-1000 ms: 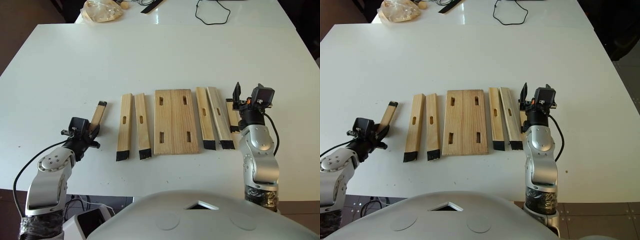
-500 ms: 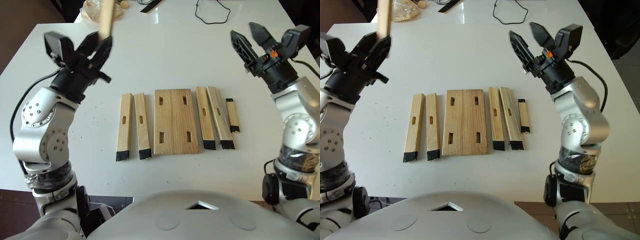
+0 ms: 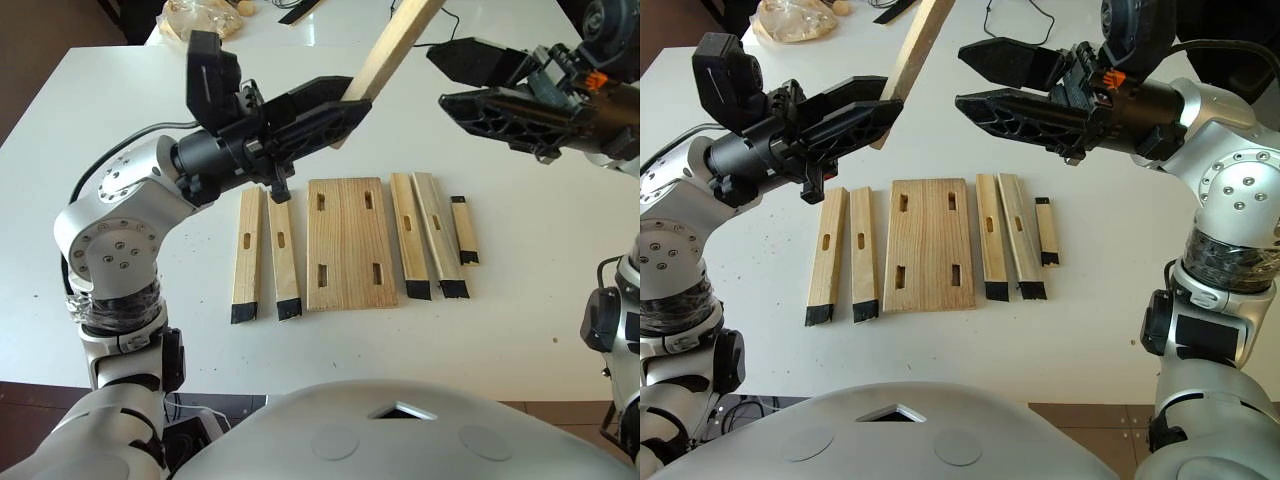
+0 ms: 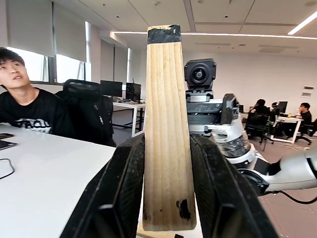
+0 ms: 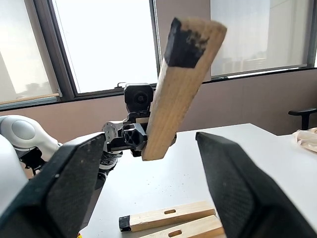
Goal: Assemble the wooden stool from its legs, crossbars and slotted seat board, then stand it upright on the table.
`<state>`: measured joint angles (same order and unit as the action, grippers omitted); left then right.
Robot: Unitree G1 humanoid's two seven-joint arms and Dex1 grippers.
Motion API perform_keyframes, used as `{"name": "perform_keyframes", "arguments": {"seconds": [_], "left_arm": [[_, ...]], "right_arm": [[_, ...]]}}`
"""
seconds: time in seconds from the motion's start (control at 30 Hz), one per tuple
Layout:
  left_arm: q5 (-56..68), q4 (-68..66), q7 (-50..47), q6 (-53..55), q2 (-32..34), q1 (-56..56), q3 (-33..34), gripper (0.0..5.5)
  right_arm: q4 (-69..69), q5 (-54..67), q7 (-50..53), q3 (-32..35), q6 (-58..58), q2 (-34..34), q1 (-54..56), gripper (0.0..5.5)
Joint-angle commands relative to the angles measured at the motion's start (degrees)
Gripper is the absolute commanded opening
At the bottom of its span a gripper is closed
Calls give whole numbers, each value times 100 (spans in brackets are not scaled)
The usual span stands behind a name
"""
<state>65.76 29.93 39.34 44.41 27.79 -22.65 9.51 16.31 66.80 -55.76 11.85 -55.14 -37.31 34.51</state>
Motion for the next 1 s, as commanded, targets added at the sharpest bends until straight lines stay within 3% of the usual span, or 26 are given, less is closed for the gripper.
{"name": "perform_keyframes", "arguments": {"seconds": [0.03,0.33,0.77,1.0], "left_arm": [[628,199,116,267,204,-9,-15,129],[728,332,165,284,317,212,-319,129],[-17,258,253,-22,329,191,-658,129],[-231,239,285,-180,306,229,-619,129]], "right_arm": [[112,75,-41,-58,39,13,80,337],[110,447,-39,-81,-76,42,226,337],[449,35,-416,-371,133,-219,-44,141],[280,-562,-754,-599,428,-435,-77,131]]}}
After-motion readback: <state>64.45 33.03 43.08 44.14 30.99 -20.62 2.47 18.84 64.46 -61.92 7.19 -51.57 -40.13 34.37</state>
